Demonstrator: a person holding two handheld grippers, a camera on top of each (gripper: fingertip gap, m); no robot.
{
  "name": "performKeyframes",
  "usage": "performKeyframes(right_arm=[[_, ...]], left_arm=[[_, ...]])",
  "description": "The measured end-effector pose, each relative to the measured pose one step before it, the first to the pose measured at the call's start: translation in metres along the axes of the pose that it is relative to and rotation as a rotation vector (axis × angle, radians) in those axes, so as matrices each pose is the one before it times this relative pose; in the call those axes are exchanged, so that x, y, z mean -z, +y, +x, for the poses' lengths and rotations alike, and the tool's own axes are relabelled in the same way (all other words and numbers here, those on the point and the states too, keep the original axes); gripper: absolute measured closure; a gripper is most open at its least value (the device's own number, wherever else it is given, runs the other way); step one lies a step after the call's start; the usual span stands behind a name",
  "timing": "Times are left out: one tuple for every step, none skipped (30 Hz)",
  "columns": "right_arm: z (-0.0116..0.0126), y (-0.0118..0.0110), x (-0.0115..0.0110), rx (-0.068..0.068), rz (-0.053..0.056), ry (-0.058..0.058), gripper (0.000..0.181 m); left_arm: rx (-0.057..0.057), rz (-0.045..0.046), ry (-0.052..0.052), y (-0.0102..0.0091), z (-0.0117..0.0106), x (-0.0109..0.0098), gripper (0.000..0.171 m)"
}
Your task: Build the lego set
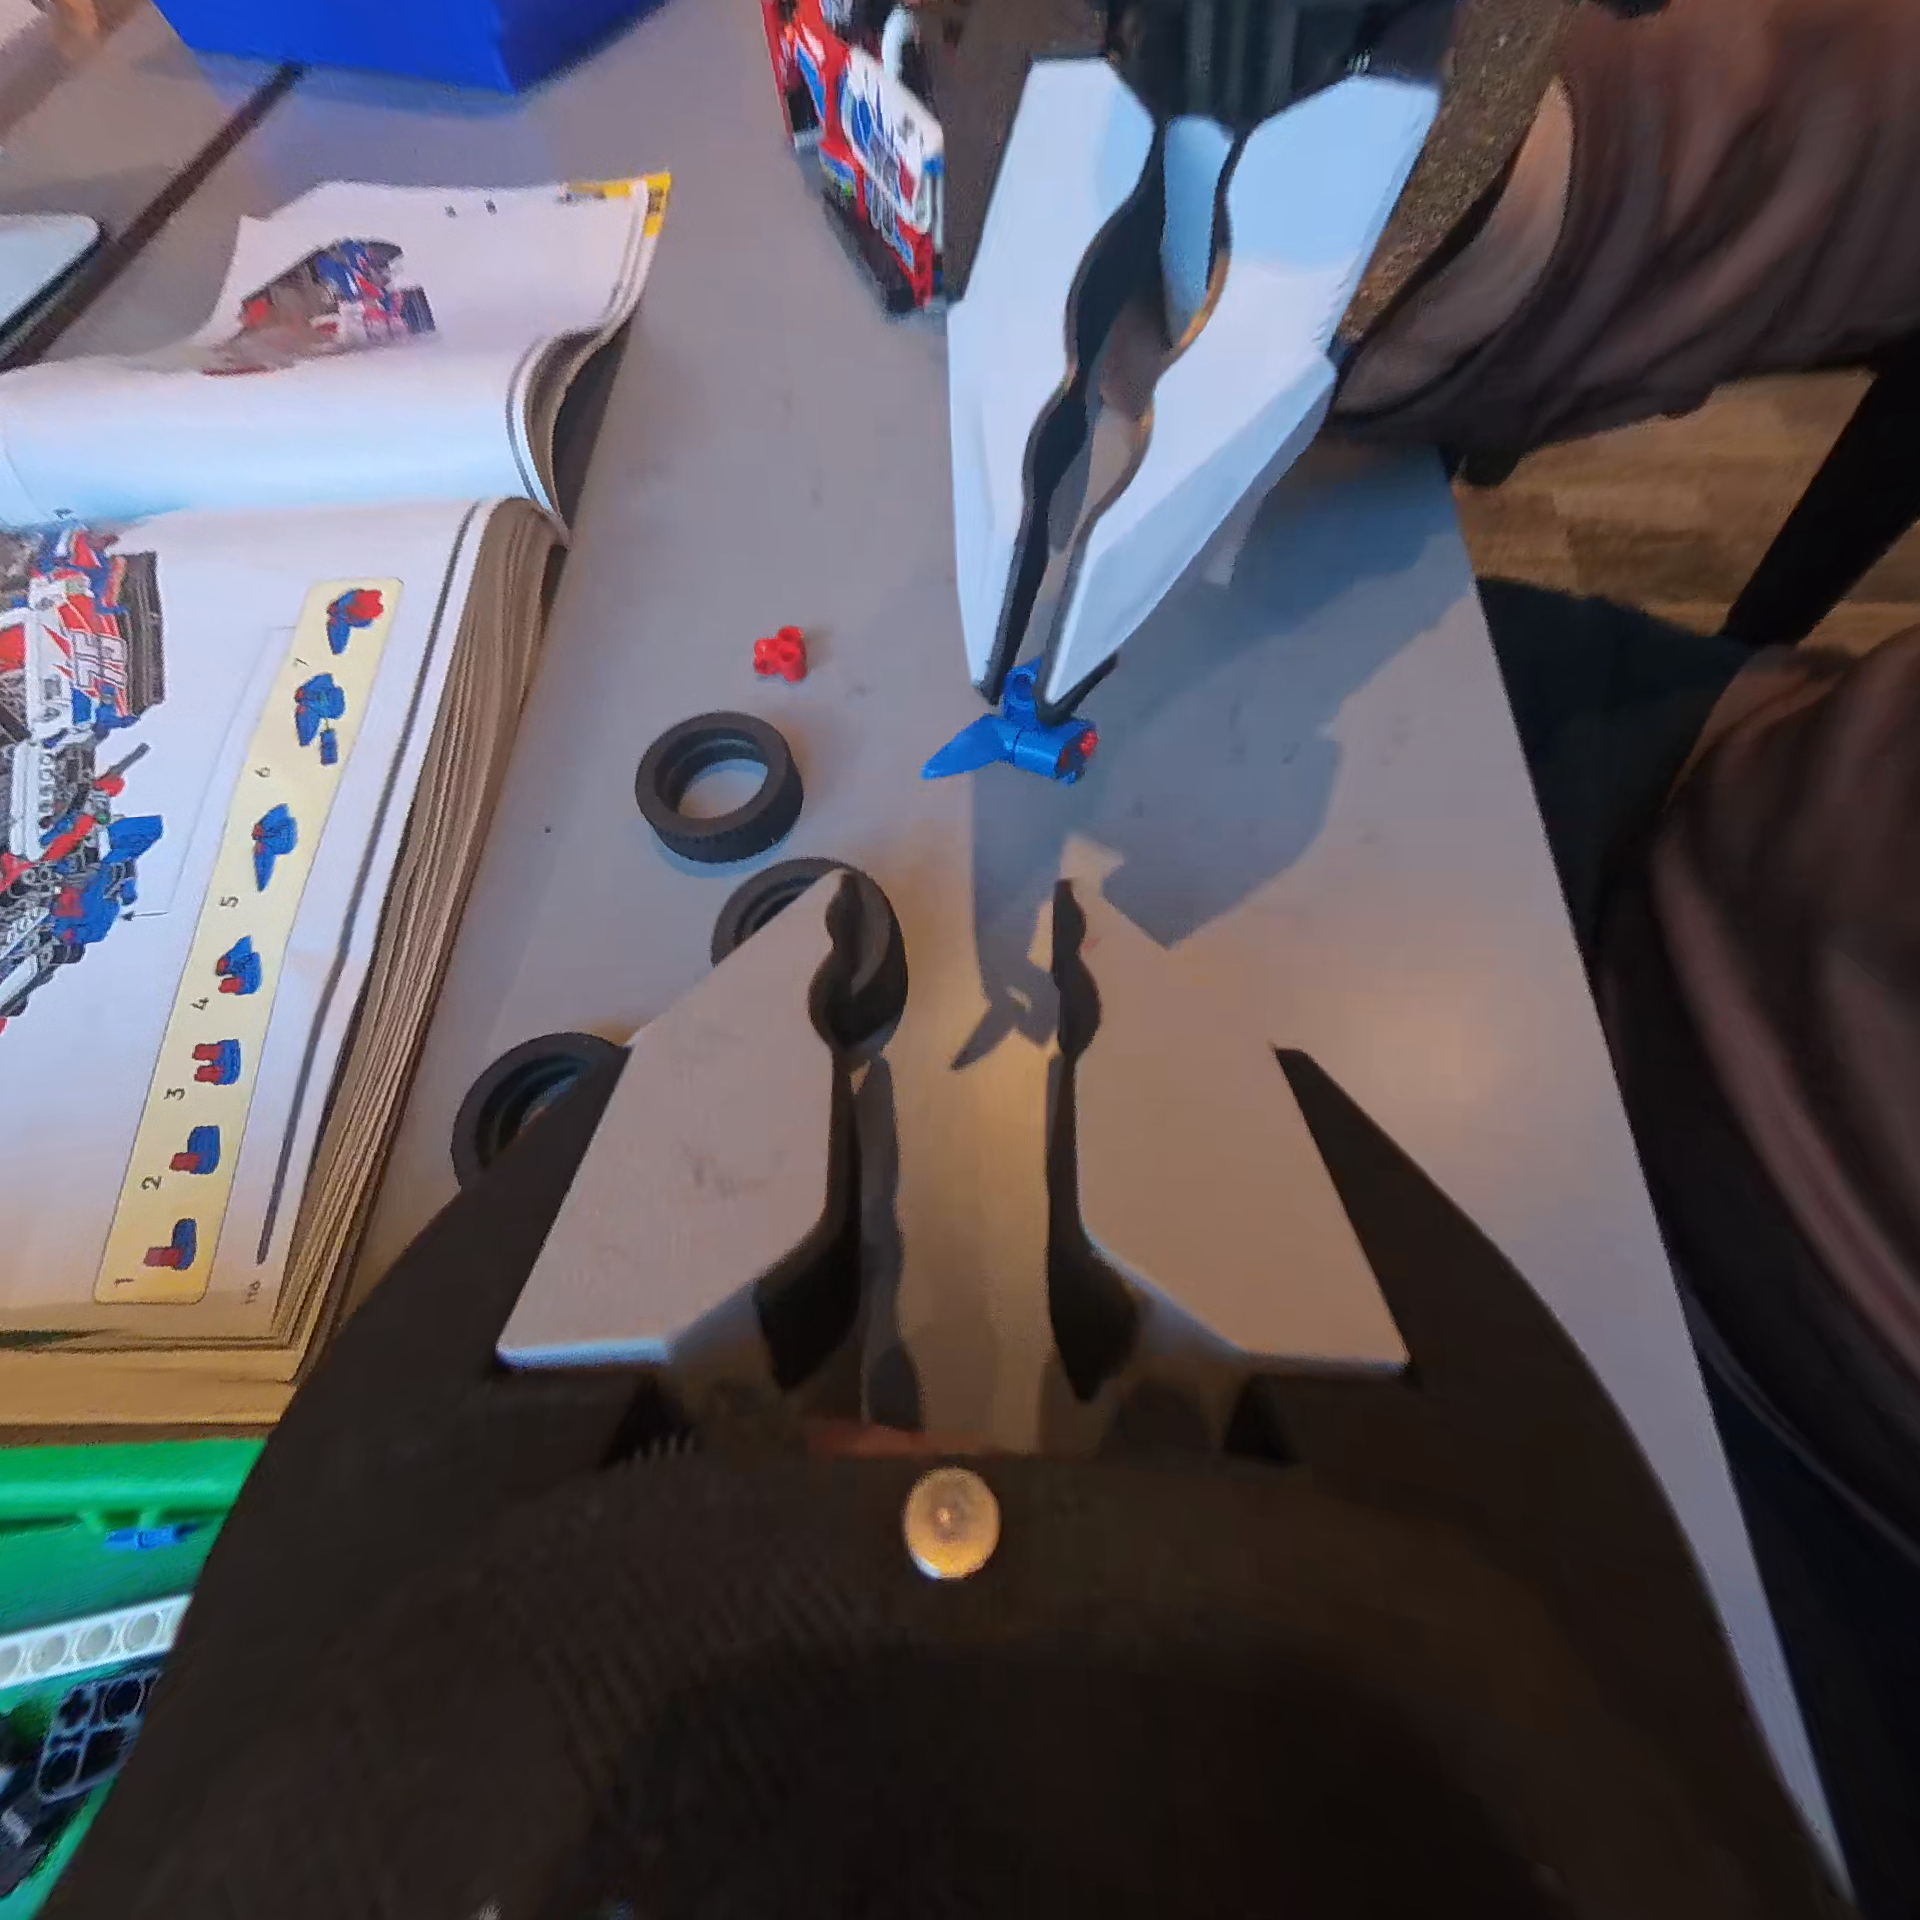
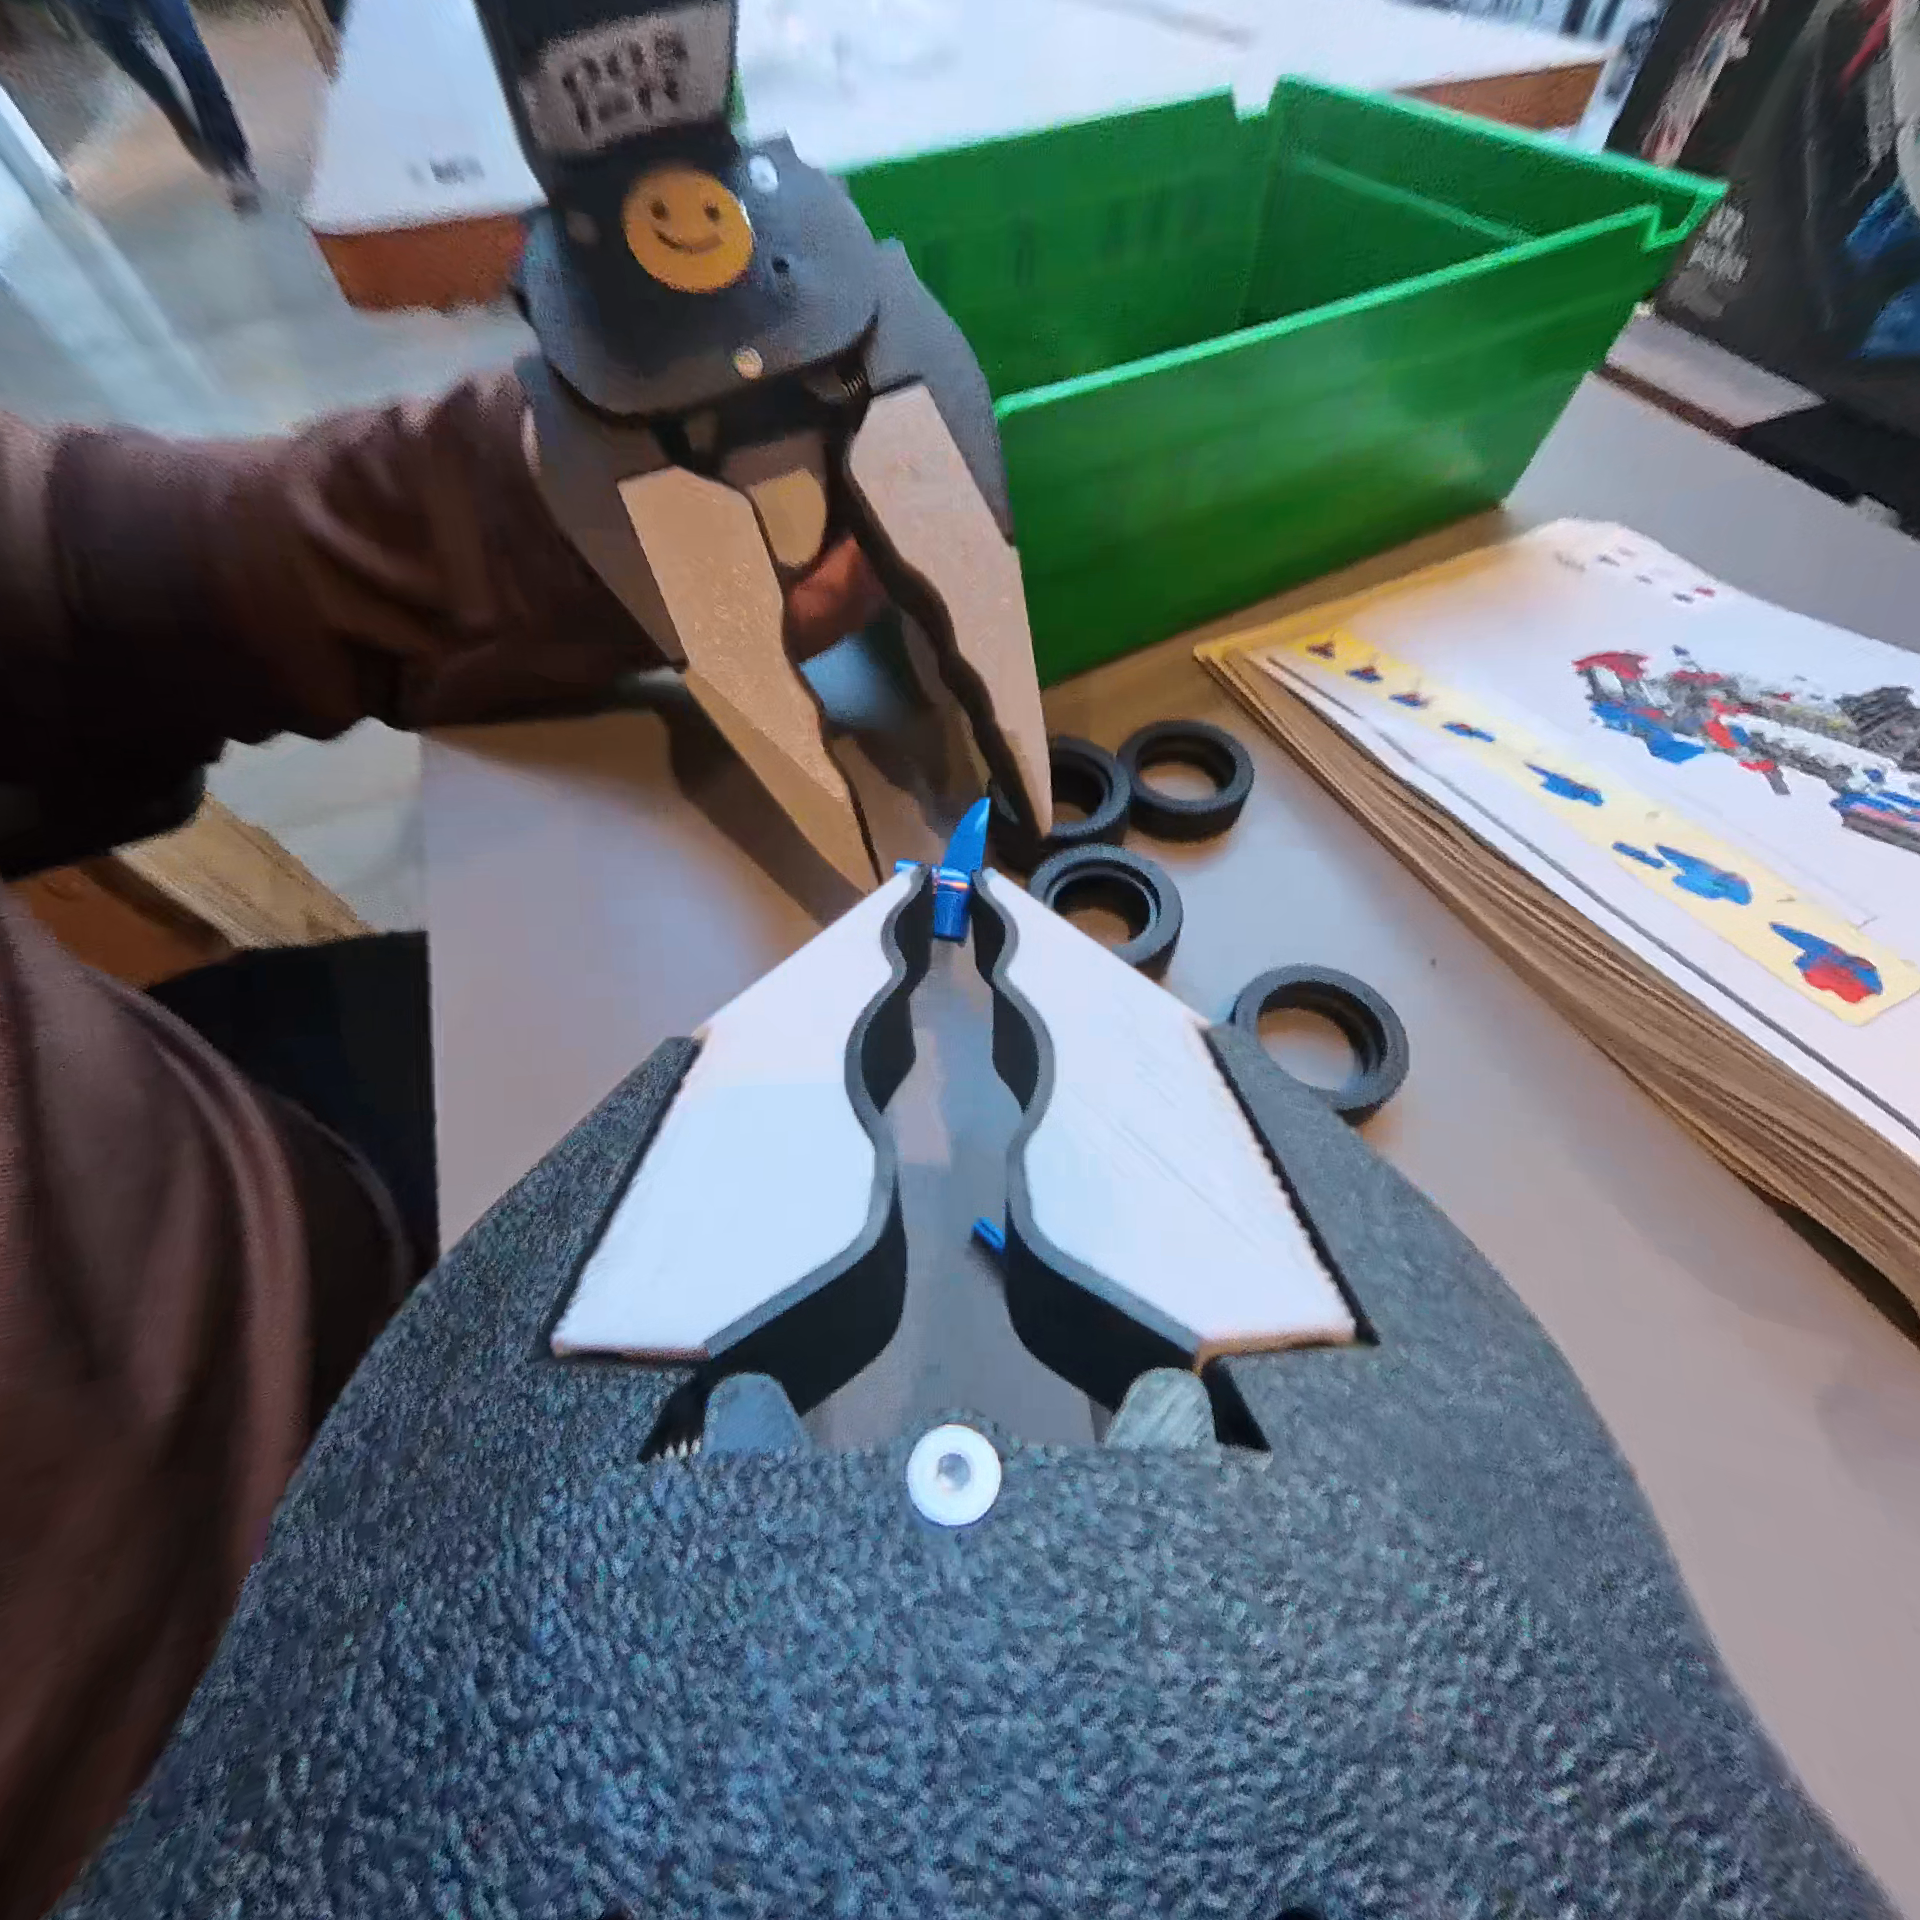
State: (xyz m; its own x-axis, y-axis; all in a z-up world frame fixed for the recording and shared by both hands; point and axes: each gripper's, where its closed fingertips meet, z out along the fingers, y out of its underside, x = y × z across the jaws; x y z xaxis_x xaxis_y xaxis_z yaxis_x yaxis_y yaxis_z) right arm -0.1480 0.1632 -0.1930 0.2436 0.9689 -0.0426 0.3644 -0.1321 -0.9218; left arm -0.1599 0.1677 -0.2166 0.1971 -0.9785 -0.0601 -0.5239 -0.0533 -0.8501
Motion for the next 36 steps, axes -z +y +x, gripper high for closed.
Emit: performKeyframes(right_arm=[[-0.00028, -0.00446, 0.00122, -0.0087, 0.0331, -0.0041, 0.175], [-0.00028, -0.00374, 0.00065, -0.0031, 0.0298, -0.0036, 0.175], [-0.00055, -0.00226, 0.00026, -0.0046, 0.0198, -0.0061, 0.175], [-0.00013, -0.00063, -0.00015, -0.0072, 0.0098, -0.0033, 0.175], [0.00013, 0.00031, -0.00032, -0.0069, 0.0056, -0.0027, 0.175], [-0.00026, 0.00043, -0.00038, -0.0064, 0.0045, -0.0041, 0.175], [-0.00031, 0.0003, -0.00025, -0.0041, 0.0053, -0.0037, 0.175], [-0.00041, 0.00036, -0.00028, -0.0021, 0.0039, -0.0044, 0.175], [-0.00057, 0.00029, -0.00021, 0.0002, 0.0023, -0.004, 0.175], [-0.00018, 0.00024, -0.00007, 0.002, 0.0023, -0.0015, 0.175], [-0.00019, -0.00032, 0.00013, 0.0025, 0.004, -0.0012, 0.175], [-0.00064, -0.00045, 0.00022, 0.0019, 0.0044, -0.0042, 0.175], [-0.00086, -0.00053, 0.00016, 0.0009, 0.0039, -0.0064, 0.175], [-0.00038, -0.00086, 0.00035, 0.0028, 0.0065, -0.0015, 0.175], [-0.00047, -0.00048, 0.00001, 0.0056, 0.006, -0.0027, 0.175], [-0.00082, 0.00056, -0.0003, 0.004, -0.0007, -0.0056, 0.175], [-0.00025, 0.00092, -0.00047, 0.0019, -0.0025, -0.0025, 0.175], [-0.00041, 0.00049, -0.00054, 0.0035, 0.0019, -0.0013, 0.175], [-0.00077, 0.00031, -0.00045, 0.0045, 0.0029, -0.003, 0.175], [-0.00025, 0.00055, -0.00044, 0.0045, -0.0008, 0.0005, 0.175], [-0.00027, 0.00044, -0.00036, 0.0047, -0.0023, 0.0006, 0.175], [-0.00039, 0.0001, -0.0003, 0.0038, -0.0011, 0.0001, 0.175], [-0.00001, 0.0002, -0.0002, 0.0027, -0.0011, 0.0003, 0.175], [-0.00008, 0.00053, -0.00023, 0.0002, -0.0031, -0.0009, 0.175], [0.0, 0.00111, -0.00035, -0.0014, -0.0049, -0.0017, 0.175], [-0.00005, 0.00188, -0.00059, -0.0003, -0.0093, -0.0021, 0.175], [-0.00012, 0.0028, -0.0008, 0.0022, -0.0148, -0.0011, 0.174], [0.00009, 0.00275, -0.00102, 0.0053, -0.0149, 0.002, 0.174], [0.00027, 0.00324, -0.00107, 0.0075, -0.0213, 0.0031, 0.175], [0.00021, 0.00449, -0.0013, 0.0061, -0.0318, 0.0003, 0.175], [0.00051, 0.0055, -0.00149, 0.0032, -0.0371, -0.0001, 0.174], [0.00052, 0.00635, -0.00158, -0.0015, -0.0409, 0.0003, 0.174], [0.00039, 0.00735, -0.00194, -0.0063, -0.0466, 0.0009, 0.174], [0.00001, 0.00749, -0.00223, -0.008, -0.0485, -0.0006, 0.176], [0.00026, 0.00668, -0.00224, -0.0049, -0.0425, 0.0016, 0.179], [0.00175, 0.00491, -0.00188, 0.0029, -0.0326, 0.0133, 0.181]], left_arm=[[0.009, 0.02339, 0.007, -0.00368, 0.0003, 0.00184, 0.137], [0.008, 0.02237, 0.0089, -0.00359, 0.00081, 0.00159, 0.137], [0.0077, 0.02152, 0.0105, -0.00361, 0.0011, 0.00135, 0.137], [0.0083, 0.02064, 0.0113, -0.00337, 0.00142, 0.00111, 0.138], [0.0088, 0.02013, 0.0112, -0.00337, 0.00143, 0.0009, 0.139], [0.0088, 0.02073, 0.0118, -0.0035, 0.00157, 0.00064, 0.139], [0.0082, 0.02127, 0.0126, -0.00339, 0.00169, 0.00039, 0.139], [0.0088, 0.01584, 0.0105, -0.00237, 0.00125, -0.00007, 0.14], [0.0087, 0.00522, 0.0026, -0.00061, -0.00014, -0.00049, 0.14], [0.0046, -0.00624, 0.0024, 0.00135, -0.00012, -0.00096, 0.141], [0.0011, -0.01294, 0.0053, 0.00252, 0.00051, -0.00127, 0.141], [-0.0011, -0.01205, 0.0009, 0.00237, 0.00013, -0.00138, 0.141], [-0.0049, -0.00722, 0.0, 0.0014, 0.00042, -0.00119, 0.141], [-0.0057, -0.00311, 0.0019, 0.00054, 0.00079, -0.00089, 0.142], [-0.0042, 0.00023, 0.0035, -0.00031, 0.00119, -0.00051, 0.142], [-0.0037, 0.00599, 0.0048, -0.00116, 0.00134, -0.00025, 0.143], [-0.0034, 0.00764, 0.0073, -0.00141, 0.00169, -0.00014, 0.146], [-0.0027, 0.0065, 0.0028, -0.00128, 0.00099, 0.00014, 0.147], [-0.0028, 0.00655, -0.0032, -0.00126, 0.00002, 0.00021, 0.149], [-0.0012, 0.00647, 0.0008, -0.00089, 0.00025, 0.00034, 0.149], [0.0046, 0.00423, 0.0056, -0.0005, 0.00053, 0.00025, 0.149], [0.0074, 0.00231, 0.0034, -0.00023, -0.00006, 0.00021, 0.15], [0.0056, 0.00158, 0.0037, -0.00019, 0.00008, 0.0001, 0.15], [0.0025, -0.0007, 0.0023, 0.00025, 0.00019, -0.00005, 0.15], [0.0001, -0.00335, 0.0006, 0.00066, 0.00012, -0.00037, 0.15], [-0.0033, -0.0053, 0.0001, 0.00093, 0.00023, -0.0003, 0.152], [-0.0064, -0.00736, -0.0009, 0.00132, 0.00028, -0.00047, 0.155], [-0.0085, -0.01494, -0.0038, 0.0024, -0.00009, -0.0009, 0.156], [-0.009, -0.02112, -0.0066, 0.0035, -0.00036, -0.00132, 0.156], [-0.0121, -0.02776, -0.008, 0.00433, -0.00025, -0.00209, 0.156], [-0.0166, -0.03272, -0.0124, 0.00506, -0.00023, -0.00292, 0.156], [-0.0206, -0.03733, -0.015, 0.00564, -0.0001, -0.00369, 0.156], [-0.0217, -0.0437, -0.0125, 0.0064, 0.00048, -0.00419, 0.157], [-0.0226, -0.04928, -0.0054, 0.00695, 0.0018, -0.00454, 0.156], [-0.0236, -0.04399, -0.0067, 0.0063, 0.00173, -0.00444, 0.157], [-0.0196, -0.03742, -0.0079, 0.0053, 0.0013, -0.0041, 0.156]])
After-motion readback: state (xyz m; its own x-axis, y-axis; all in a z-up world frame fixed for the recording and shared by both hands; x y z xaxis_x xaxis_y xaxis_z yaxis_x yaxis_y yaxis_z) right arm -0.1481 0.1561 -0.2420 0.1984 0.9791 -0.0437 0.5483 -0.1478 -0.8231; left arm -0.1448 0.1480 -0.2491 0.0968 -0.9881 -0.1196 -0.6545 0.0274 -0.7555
